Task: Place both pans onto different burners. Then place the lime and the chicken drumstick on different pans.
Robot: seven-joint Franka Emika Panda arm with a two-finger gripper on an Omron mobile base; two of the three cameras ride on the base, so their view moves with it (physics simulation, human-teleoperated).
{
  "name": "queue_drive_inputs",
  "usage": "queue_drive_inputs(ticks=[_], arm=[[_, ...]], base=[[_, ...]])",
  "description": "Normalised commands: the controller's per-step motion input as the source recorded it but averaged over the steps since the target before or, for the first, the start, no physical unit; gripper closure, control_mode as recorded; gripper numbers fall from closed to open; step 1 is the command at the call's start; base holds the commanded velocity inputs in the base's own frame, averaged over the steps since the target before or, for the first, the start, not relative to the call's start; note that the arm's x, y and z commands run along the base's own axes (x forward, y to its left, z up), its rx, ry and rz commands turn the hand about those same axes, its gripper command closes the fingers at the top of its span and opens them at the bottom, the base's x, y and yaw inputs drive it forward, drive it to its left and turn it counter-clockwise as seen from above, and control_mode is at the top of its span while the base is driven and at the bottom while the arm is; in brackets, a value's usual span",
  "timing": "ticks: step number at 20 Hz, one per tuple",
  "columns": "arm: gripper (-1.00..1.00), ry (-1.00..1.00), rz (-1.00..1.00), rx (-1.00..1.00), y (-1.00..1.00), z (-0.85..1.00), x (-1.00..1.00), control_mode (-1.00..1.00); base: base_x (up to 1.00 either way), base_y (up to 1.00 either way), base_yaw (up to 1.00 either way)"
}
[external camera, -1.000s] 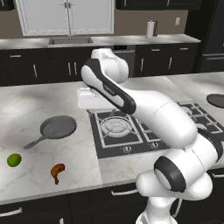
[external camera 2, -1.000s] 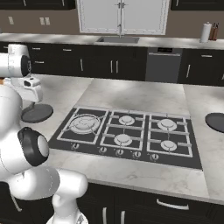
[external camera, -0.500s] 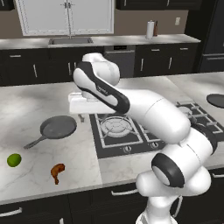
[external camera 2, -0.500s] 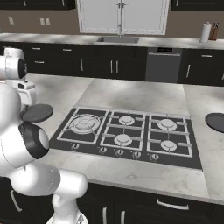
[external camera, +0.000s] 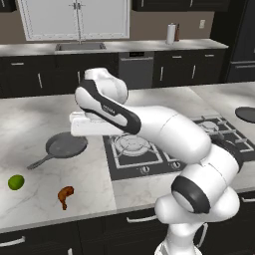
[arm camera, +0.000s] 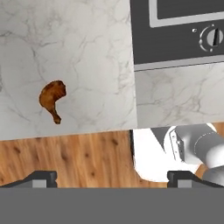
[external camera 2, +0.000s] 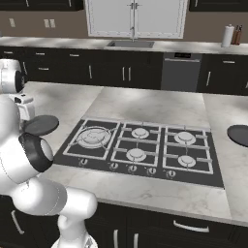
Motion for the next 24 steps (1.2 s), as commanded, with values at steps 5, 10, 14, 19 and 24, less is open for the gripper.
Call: queue_drive_inputs(ticks=[5, 10, 14, 19, 24], arm=[[-1.00, -0.09, -0.04, 0.00, 0.24, -0.11, 0.00, -1.00], [-1.00, -0.09, -0.05, 0.00, 0.22, -0.08, 0.00, -1.00], [-1.00, -0.05, -0.04, 0.00, 0.23, -0.08, 0.00, -1.00], [-1.00, -0.04, -0.03, 0.00, 0.21, -0.07, 0.00, -1.00], [-1.00, -0.02, -0.03, 0.00, 0.20, -0.07, 0.00, -1.00]], base=[[0.00, 0.00, 0.00], [0.00, 0.00, 0.00], [0.00, 0.00, 0.00], [0.00, 0.00, 0.00], [0.00, 0.00, 0.00]])
